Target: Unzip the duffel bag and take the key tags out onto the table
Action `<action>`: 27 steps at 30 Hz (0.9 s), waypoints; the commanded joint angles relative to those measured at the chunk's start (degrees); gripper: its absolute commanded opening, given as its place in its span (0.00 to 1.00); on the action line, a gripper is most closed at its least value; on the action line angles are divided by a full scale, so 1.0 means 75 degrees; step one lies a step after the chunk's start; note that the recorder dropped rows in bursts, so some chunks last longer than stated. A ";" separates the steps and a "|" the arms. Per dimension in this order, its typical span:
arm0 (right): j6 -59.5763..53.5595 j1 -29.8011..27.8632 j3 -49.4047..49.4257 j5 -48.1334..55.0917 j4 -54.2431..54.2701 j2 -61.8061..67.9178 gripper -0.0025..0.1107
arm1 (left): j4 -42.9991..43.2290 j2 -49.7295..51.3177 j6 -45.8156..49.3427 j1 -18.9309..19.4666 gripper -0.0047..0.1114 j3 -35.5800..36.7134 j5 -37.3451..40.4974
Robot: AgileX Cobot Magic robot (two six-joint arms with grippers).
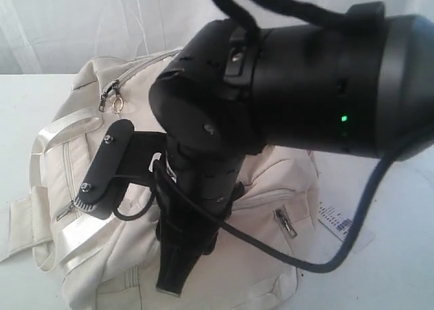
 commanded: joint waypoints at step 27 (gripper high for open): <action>0.2461 -0.2384 0.2382 0.1428 -0.5053 0.0402 0.09 | -0.0084 -0.0470 -0.0037 -0.0047 0.04 0.0007 -0.0062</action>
